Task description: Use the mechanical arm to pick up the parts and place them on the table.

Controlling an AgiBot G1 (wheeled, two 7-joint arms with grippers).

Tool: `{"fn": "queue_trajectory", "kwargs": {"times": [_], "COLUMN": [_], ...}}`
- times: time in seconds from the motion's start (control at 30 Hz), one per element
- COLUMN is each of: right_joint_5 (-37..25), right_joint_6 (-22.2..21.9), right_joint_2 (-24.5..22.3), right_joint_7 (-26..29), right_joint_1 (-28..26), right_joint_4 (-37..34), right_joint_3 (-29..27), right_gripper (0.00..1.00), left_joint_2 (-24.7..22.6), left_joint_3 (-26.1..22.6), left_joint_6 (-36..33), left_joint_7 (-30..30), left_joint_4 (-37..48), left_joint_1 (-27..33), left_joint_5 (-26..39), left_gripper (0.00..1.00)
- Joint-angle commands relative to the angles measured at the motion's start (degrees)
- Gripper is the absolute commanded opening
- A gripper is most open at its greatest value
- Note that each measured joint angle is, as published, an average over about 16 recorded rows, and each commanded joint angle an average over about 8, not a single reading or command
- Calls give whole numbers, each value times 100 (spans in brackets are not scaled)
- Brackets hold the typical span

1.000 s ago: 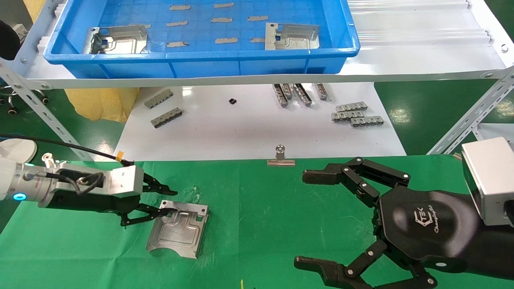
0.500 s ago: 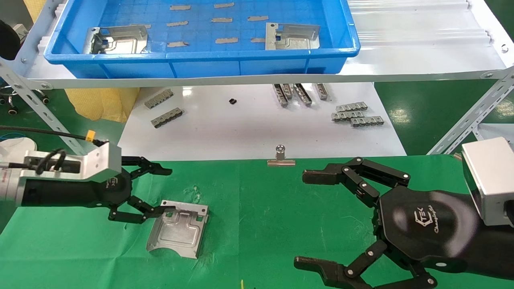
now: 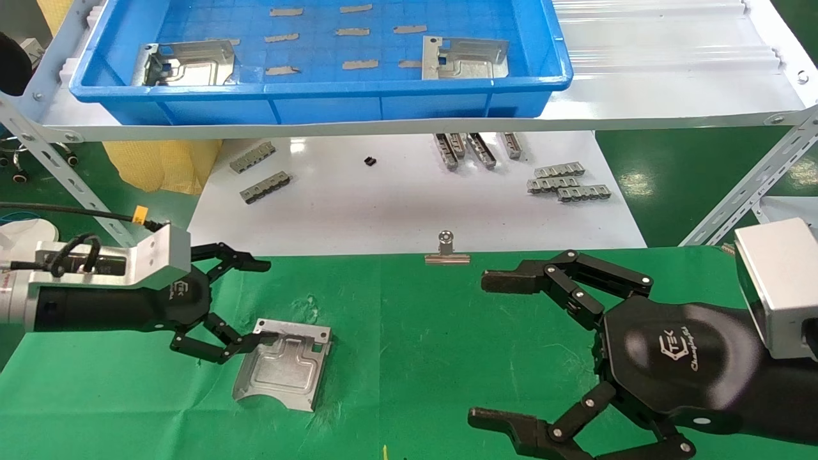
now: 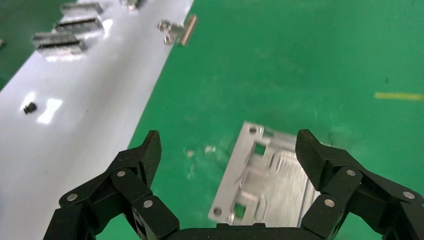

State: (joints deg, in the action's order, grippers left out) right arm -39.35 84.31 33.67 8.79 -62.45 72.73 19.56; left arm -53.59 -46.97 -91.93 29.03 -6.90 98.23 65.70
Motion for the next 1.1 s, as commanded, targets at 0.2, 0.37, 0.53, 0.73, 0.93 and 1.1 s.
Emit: {"fn": "queue_trajectory", "kwargs": {"times": [0.2,0.37,0.53,0.73,0.93,1.1], "right_joint_5": [0,1,1,1,2,2], "right_joint_6": [0,0,0,0,0,0], "right_joint_2": [0,0,0,0,-1,-1], "right_joint_7": [-1,-1,-1,-1,-2,-2], "right_joint_1": [-1,-1,-1,-1,-1,-1], "right_joint_4": [-1,-1,-1,-2,-2,-2], "right_joint_3": [1,1,2,2,3,4], "right_gripper": [100,100,100,100,100,100], "left_joint_2": [191,356,519,716,913,1078], "left_joint_3": [319,593,865,1193,1522,1796], "left_joint_6": [65,120,175,241,307,362], "left_joint_7": [-409,-761,-1111,-1533,-1956,-2308], "left_joint_4": [-687,-1278,-1864,-2570,-3279,-3869], "left_joint_1": [-378,-703,-1025,-1414,-1803,-2128], "left_joint_5": [-245,-456,-666,-918,-1172,-1383], "left_gripper": [100,100,100,100,100,100]}}
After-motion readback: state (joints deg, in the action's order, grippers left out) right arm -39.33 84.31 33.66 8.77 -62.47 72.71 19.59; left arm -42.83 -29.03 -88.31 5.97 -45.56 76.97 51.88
